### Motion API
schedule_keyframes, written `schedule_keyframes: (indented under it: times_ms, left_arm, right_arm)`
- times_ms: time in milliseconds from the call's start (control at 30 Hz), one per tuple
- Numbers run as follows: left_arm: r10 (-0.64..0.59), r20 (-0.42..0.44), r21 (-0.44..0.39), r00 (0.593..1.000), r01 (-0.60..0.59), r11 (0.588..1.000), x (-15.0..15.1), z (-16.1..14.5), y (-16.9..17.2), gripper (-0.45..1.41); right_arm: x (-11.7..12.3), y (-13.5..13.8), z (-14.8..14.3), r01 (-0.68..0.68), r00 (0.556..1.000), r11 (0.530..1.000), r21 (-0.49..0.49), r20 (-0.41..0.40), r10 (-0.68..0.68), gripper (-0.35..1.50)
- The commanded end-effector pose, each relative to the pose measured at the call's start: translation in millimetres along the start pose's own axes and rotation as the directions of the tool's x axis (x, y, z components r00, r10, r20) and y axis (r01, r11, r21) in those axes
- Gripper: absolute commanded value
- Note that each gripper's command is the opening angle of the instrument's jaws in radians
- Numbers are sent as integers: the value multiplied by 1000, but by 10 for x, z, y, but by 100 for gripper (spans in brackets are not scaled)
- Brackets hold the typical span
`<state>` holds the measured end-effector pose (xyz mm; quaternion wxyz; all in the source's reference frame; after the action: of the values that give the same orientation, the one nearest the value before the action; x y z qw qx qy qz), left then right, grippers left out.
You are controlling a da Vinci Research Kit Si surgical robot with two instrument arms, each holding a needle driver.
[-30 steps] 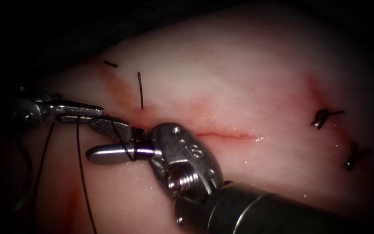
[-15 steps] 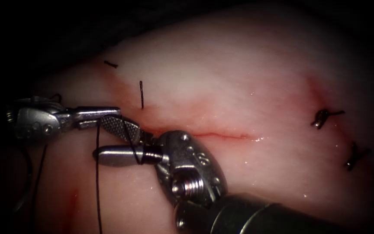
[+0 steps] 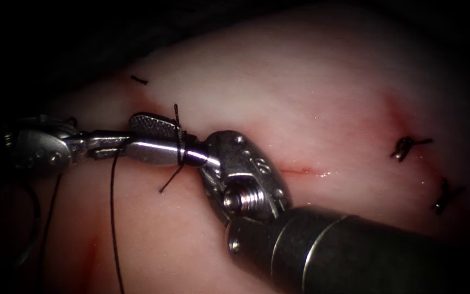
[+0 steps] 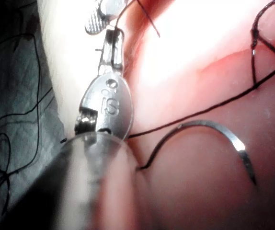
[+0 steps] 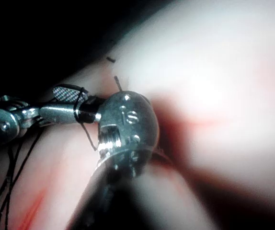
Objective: Wound Closure
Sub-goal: With the right grasper, grab the short tail end.
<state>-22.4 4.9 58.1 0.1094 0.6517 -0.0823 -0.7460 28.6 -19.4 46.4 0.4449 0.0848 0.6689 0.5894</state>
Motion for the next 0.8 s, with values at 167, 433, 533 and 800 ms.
schedule_keyframes:
  times_ms: [167, 433, 533, 800]
  left_arm:
    - [18, -1, 1, 1000, -18, 1000, -8, 5, 2, -45]
    - [23, -3, -3, 1000, -23, 1000, -6, 9, 7, -45]
    - [28, -2, -5, 1000, -28, 1000, -6, 17, 5, -45]
    - [35, 7, -20, 999, -35, 999, -6, 30, -1, -45]
  right_arm:
    - [-7, 2, 9, 74, 996, 994, -74, 48, -71, 41]
    - [-6, 9, 5, 124, 990, 980, -158, 82, -112, 53]
    - [-7, 9, 2, 155, 985, 969, -193, 100, -137, 64]
    - [-26, 18, -9, 185, 976, 946, -266, 161, -145, 71]
